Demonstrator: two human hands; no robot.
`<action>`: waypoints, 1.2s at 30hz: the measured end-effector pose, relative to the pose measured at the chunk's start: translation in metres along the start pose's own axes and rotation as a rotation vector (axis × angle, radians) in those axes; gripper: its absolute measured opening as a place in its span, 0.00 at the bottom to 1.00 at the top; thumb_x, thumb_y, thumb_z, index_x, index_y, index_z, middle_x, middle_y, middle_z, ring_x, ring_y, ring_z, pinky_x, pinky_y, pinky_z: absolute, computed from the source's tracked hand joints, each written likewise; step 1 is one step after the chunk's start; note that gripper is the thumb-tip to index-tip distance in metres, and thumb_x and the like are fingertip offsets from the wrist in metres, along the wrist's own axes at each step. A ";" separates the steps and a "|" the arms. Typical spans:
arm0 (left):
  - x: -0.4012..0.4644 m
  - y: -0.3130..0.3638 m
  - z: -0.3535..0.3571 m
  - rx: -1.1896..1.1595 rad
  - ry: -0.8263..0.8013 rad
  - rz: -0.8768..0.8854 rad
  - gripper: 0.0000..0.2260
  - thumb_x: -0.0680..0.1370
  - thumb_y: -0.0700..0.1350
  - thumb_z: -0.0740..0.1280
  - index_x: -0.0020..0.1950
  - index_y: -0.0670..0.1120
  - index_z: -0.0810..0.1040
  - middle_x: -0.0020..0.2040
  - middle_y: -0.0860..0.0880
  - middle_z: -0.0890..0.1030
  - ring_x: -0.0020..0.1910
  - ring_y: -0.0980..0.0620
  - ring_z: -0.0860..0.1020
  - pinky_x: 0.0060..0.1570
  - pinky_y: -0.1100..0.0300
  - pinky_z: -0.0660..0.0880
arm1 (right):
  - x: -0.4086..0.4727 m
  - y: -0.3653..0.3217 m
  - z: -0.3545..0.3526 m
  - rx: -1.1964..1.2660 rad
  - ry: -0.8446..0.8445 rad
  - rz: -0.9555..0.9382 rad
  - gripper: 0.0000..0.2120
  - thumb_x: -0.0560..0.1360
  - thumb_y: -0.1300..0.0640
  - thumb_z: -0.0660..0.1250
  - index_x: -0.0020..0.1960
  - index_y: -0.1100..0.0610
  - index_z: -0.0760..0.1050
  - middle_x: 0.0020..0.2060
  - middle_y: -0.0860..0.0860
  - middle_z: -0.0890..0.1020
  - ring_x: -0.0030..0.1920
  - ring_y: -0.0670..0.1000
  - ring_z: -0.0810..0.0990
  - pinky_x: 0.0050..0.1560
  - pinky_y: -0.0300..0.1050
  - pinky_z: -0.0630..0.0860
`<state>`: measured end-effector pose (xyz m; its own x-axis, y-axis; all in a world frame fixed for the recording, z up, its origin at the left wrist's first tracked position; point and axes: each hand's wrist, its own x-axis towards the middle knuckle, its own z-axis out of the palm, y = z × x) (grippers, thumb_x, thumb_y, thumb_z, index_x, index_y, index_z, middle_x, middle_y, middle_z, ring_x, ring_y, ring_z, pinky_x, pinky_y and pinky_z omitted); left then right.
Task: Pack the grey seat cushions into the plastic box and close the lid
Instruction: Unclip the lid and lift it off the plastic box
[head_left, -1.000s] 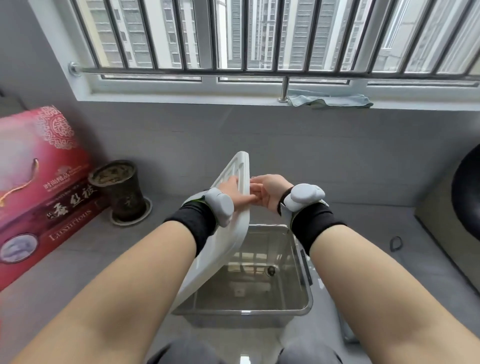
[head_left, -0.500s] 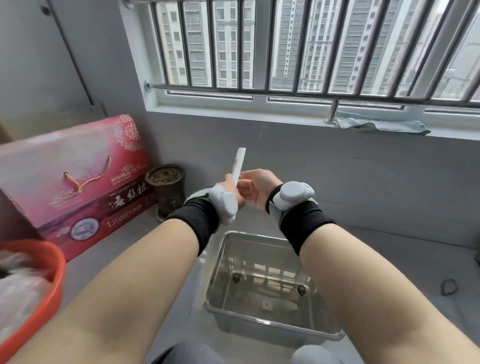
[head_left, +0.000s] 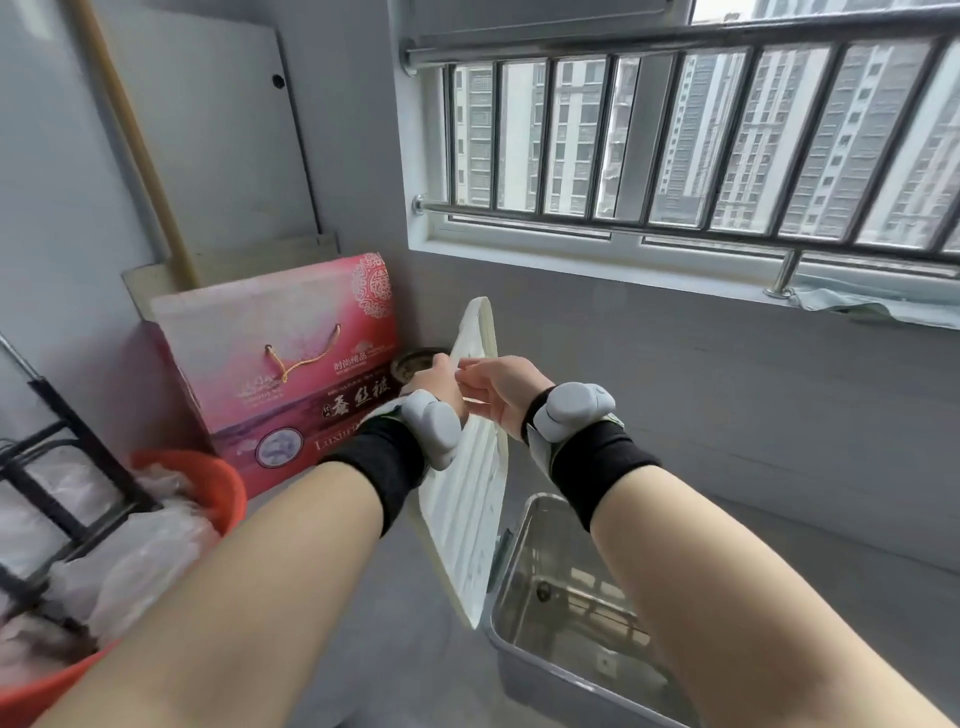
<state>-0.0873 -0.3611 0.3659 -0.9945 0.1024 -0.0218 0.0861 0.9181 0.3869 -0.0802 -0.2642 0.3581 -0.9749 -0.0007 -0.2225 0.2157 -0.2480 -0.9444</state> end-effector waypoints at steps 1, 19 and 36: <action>0.002 -0.009 -0.006 -0.012 0.021 -0.011 0.19 0.77 0.40 0.58 0.68 0.43 0.63 0.62 0.39 0.74 0.61 0.38 0.75 0.54 0.51 0.70 | 0.002 0.001 0.011 0.000 -0.019 -0.011 0.08 0.76 0.68 0.59 0.52 0.59 0.73 0.39 0.52 0.77 0.40 0.49 0.78 0.50 0.43 0.76; 0.050 -0.236 0.020 -0.604 0.203 -0.257 0.24 0.73 0.32 0.58 0.69 0.43 0.66 0.59 0.44 0.77 0.59 0.41 0.75 0.51 0.60 0.67 | 0.073 0.082 0.073 -0.201 0.052 0.134 0.08 0.78 0.61 0.58 0.47 0.54 0.75 0.42 0.52 0.83 0.38 0.52 0.79 0.44 0.45 0.75; 0.058 -0.397 0.223 -0.902 0.152 -0.646 0.22 0.75 0.31 0.58 0.69 0.43 0.66 0.60 0.42 0.78 0.58 0.41 0.77 0.54 0.56 0.71 | 0.170 0.311 0.068 -0.375 0.180 0.538 0.06 0.78 0.60 0.60 0.51 0.57 0.75 0.40 0.53 0.82 0.36 0.52 0.78 0.39 0.43 0.75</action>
<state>-0.1660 -0.6343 0.0059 -0.8393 -0.3972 -0.3712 -0.4622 0.1619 0.8719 -0.1823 -0.4072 0.0436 -0.7094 0.1398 -0.6908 0.7040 0.0943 -0.7039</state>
